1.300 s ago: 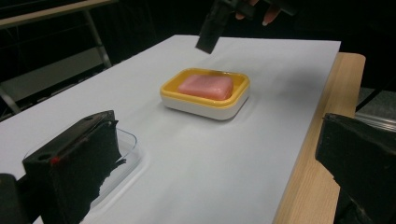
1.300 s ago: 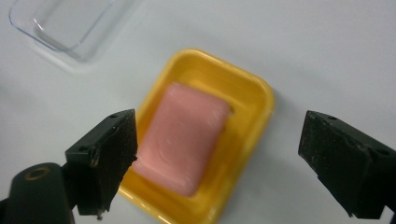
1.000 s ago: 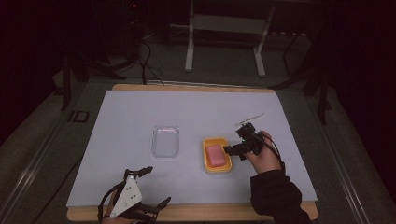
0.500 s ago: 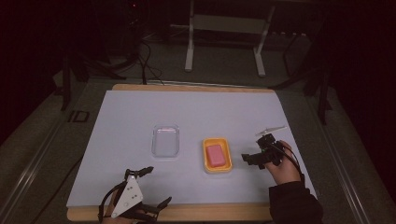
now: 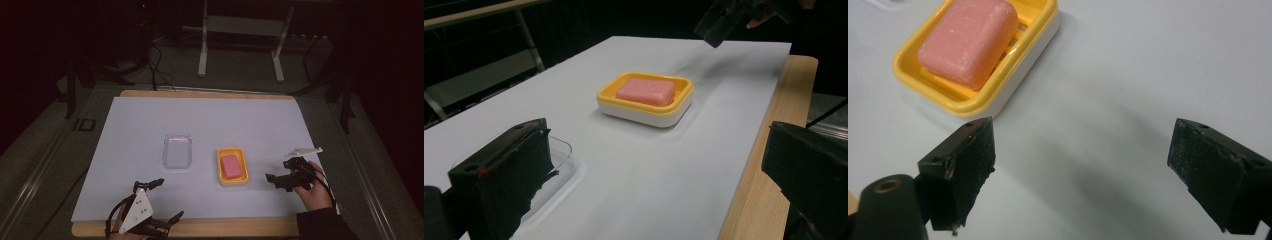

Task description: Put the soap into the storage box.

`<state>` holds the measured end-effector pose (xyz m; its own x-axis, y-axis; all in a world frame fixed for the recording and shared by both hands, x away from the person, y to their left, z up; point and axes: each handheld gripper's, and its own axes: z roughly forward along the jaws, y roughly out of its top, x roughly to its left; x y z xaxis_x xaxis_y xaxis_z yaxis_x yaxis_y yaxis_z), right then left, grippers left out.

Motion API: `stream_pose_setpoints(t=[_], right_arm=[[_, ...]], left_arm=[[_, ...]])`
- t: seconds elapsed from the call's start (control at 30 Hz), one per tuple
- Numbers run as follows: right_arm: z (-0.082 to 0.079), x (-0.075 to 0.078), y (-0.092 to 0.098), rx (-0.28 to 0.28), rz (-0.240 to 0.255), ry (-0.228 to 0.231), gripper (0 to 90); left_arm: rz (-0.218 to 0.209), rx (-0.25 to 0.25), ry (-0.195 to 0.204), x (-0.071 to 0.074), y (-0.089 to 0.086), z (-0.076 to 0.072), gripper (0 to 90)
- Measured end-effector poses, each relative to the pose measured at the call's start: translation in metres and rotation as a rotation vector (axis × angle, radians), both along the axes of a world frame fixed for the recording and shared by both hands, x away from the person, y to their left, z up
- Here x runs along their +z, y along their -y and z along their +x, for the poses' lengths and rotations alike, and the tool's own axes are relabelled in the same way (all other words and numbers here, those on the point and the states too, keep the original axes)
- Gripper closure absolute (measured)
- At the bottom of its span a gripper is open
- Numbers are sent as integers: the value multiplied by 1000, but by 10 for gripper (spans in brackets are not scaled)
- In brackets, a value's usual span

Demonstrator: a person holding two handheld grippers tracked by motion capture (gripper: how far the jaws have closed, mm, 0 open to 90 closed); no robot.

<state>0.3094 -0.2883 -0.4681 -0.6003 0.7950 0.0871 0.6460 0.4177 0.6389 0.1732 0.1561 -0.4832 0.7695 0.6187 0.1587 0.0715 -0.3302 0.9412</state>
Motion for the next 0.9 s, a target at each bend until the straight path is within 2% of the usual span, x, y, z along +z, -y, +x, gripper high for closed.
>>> stream_pose_setpoints(t=[0.13,0.33,0.6,0.63,0.77,0.9], right_arm=[[-6,-4,14,-16,35,6,116],[-13,-8,25,-39,20,7,116],[-20,-11,24,-30,-20,50,116],[-20,-13,23,-38,-39,72,116],[-19,-21,20,-54,-46,130,116],[-18,-27,18,-65,-45,135,116]], left_arm=[[2,1,-2,0,0,0,4],[5,0,-1,0,1,0,4],[4,-3,-1,0,1,0,4],[3,-3,-1,0,1,0,4],[0,-5,-2,0,0,0,4],[12,-8,-1,0,1,0,4]])
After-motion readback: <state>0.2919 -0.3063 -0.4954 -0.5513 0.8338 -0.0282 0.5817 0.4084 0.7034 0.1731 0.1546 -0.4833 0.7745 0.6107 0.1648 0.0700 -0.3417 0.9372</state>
